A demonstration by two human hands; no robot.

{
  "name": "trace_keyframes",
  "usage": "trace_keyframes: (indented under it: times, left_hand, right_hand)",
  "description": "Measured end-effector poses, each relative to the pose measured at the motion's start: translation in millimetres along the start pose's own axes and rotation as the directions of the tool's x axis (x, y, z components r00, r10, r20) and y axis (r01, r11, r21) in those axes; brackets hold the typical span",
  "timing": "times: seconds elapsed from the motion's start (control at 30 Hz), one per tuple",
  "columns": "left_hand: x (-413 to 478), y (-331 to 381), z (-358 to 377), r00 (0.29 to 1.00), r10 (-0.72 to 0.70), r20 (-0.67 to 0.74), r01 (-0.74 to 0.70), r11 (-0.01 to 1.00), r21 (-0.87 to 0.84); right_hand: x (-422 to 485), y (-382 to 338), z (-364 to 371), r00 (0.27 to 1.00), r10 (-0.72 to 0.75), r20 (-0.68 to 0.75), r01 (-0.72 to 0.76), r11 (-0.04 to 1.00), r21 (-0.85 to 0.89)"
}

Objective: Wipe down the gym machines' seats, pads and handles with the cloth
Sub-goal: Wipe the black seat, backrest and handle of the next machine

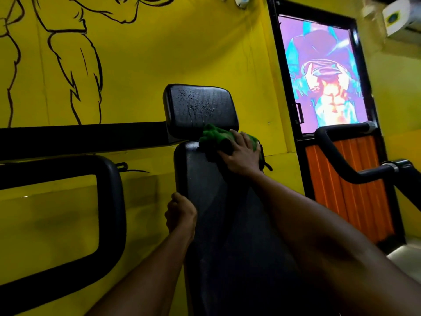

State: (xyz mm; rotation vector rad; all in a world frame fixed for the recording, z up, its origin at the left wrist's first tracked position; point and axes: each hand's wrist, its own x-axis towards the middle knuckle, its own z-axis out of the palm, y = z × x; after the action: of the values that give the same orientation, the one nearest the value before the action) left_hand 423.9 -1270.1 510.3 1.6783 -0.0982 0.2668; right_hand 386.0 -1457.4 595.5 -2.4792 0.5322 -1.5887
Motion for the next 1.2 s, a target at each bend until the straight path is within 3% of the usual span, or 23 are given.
trace_keyframes:
  times: [0.13,0.4,0.53,0.73,0.93,1.2]
  left_hand:
    - [-4.0,0.8,-1.5,1.0,0.007,-0.009,-0.007,1.0,-0.018]
    - [-11.4,1.1,-9.7,0.998,0.032,0.055,-0.029,0.998,-0.051]
    - [-20.3,-9.4,-15.0,0.991,0.06,0.12,-0.05,0.995,-0.092]
    - [-52.2,-48.3,-22.3,0.99,0.087,0.109,-0.081,0.995,-0.055]
    - [-88.8,-103.1,-31.3,0.995,0.015,0.096,-0.014,1.0,-0.011]
    - [-131.9,-152.0,-44.2,0.992,-0.084,0.096,0.084,0.996,0.003]
  right_hand:
    - [-7.3,5.9,-9.4,0.938,0.345,0.03,-0.344,0.914,0.216]
    - [-79.2,40.8,-7.2,0.801,0.593,0.086,-0.579,0.729,0.366]
    - [-126.6,60.9,-1.8,0.764,0.633,0.123,-0.616,0.66,0.43]
    - [-193.2,84.8,3.3,0.682,0.715,0.157,-0.703,0.58,0.411]
    - [-262.1,114.5,-6.6,0.681,0.702,0.208,-0.73,0.63,0.264]
    - [-349.6,128.4,-9.0,0.48,0.855,0.196,-0.861,0.417,0.29]
